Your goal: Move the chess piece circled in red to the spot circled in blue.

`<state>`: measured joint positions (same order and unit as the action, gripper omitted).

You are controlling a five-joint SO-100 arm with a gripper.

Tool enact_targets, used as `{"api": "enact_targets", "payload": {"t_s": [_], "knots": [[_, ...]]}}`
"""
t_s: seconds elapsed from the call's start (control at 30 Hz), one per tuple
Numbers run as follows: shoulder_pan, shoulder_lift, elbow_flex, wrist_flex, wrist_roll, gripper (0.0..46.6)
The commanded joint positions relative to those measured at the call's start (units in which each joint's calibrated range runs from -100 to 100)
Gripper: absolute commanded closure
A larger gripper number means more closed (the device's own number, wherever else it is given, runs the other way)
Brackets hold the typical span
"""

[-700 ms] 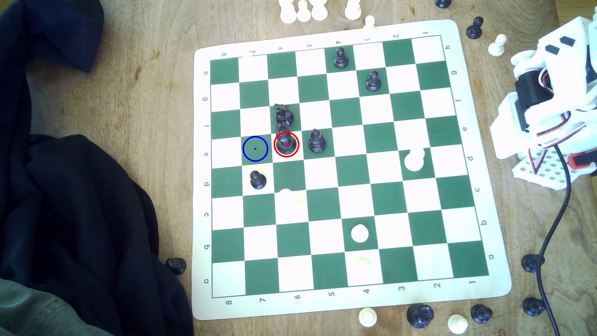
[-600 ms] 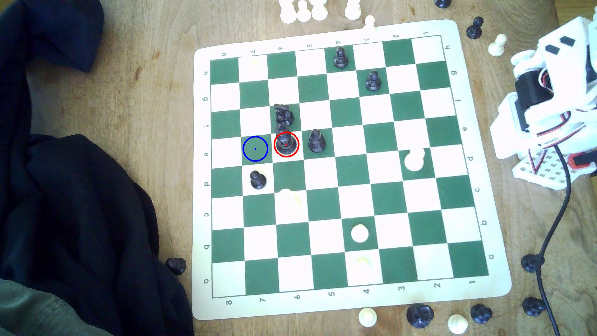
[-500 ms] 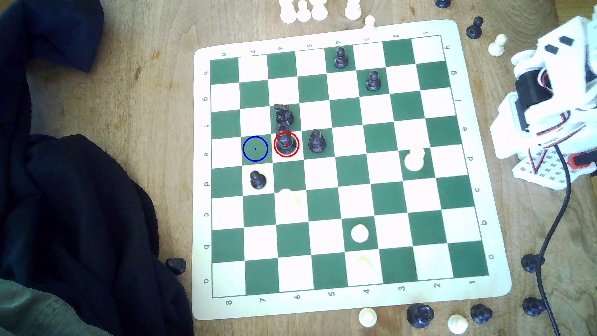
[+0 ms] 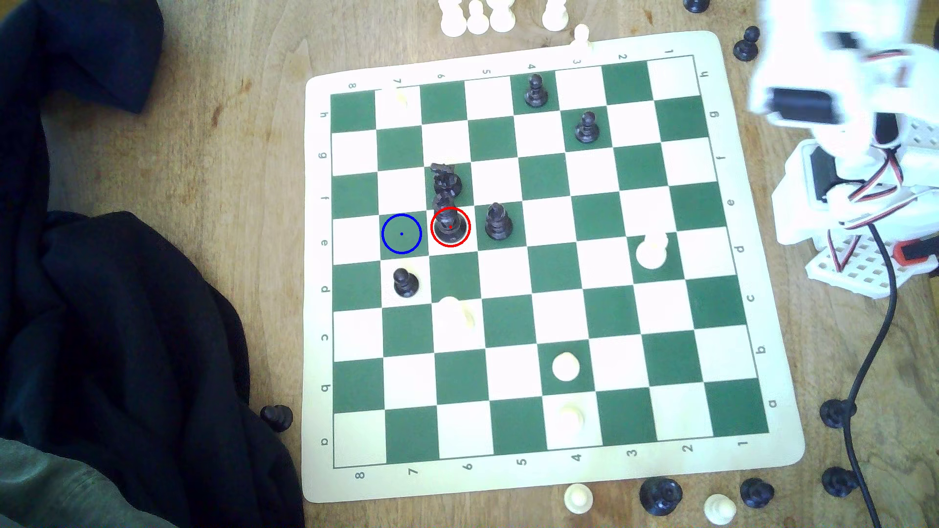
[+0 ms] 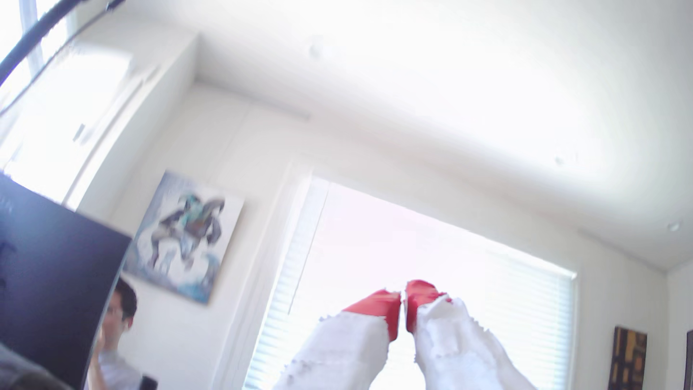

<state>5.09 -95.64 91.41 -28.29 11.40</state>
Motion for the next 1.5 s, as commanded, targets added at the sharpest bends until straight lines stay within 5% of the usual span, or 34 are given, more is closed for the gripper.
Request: {"api": "enact_targets", "payload": {"t_s": [0.0, 0.23, 0.53, 0.9, 1.1, 1.47], "knots": [[1.8, -0.2, -7.9, 26.2, -0.3, 45.9], [3.3, 5.2, -17.3, 52.8, -2.1, 45.0], [3.1, 26.5, -33.2, 62.4, -2.7, 39.6], [1.9, 58.9, -63.3, 76.0, -9.9, 40.1], [0.8, 72.6, -77.5, 81.4, -14.6, 35.4], [1.9, 90.9, -94.6, 89.0, -15.8, 29.0]]}}
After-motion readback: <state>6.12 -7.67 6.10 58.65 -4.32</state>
